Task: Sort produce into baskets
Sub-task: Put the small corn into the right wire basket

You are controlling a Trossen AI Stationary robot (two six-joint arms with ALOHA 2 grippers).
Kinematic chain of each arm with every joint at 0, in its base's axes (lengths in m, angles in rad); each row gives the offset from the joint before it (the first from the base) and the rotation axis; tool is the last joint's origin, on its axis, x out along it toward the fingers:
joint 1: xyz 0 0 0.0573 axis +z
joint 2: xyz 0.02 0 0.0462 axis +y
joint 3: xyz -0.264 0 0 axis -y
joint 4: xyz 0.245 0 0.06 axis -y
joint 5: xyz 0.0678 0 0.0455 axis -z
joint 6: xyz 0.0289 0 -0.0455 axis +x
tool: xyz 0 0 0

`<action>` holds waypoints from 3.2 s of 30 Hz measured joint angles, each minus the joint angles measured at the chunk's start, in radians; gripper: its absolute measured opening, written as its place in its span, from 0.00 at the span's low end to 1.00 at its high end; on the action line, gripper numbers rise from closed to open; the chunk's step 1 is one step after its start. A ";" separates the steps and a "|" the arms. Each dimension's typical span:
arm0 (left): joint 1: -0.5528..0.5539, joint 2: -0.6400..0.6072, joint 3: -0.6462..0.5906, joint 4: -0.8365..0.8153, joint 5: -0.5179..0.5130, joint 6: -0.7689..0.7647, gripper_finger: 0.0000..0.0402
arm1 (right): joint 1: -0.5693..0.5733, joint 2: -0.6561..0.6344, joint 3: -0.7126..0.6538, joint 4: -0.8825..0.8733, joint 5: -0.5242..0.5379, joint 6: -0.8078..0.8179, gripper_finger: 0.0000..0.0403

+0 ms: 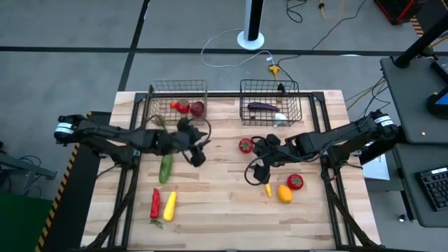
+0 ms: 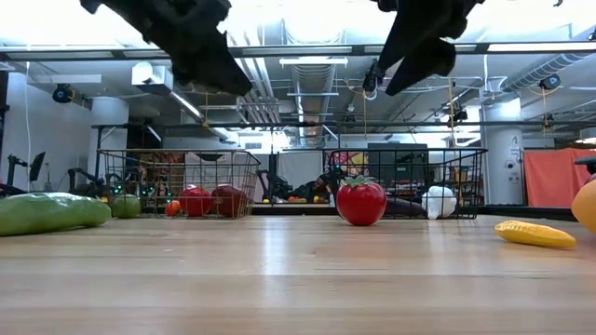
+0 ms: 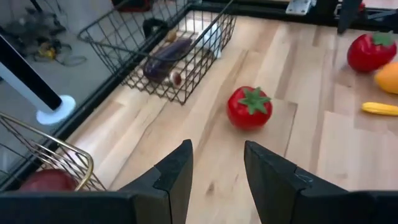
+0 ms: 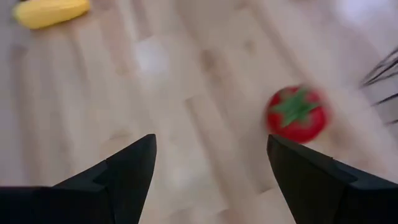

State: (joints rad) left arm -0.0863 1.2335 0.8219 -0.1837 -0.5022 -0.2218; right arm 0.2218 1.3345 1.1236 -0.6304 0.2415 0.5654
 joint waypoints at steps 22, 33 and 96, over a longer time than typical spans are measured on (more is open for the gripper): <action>-0.240 -0.023 0.000 0.016 -0.253 -0.020 0.32 | 0.084 0.230 0.000 -0.243 -0.355 0.454 0.67; -0.240 -0.023 0.000 0.017 -0.297 -0.020 0.32 | 0.097 0.372 0.000 -0.211 -0.346 0.456 0.60; -0.477 0.123 0.001 0.051 -0.299 -0.233 0.32 | -0.522 0.386 0.638 -0.544 0.046 -0.572 0.12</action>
State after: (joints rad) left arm -0.5633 1.3567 0.8230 -0.1331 -0.8017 -0.4546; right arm -0.2998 1.7203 1.7619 -1.1748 0.2878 -0.0066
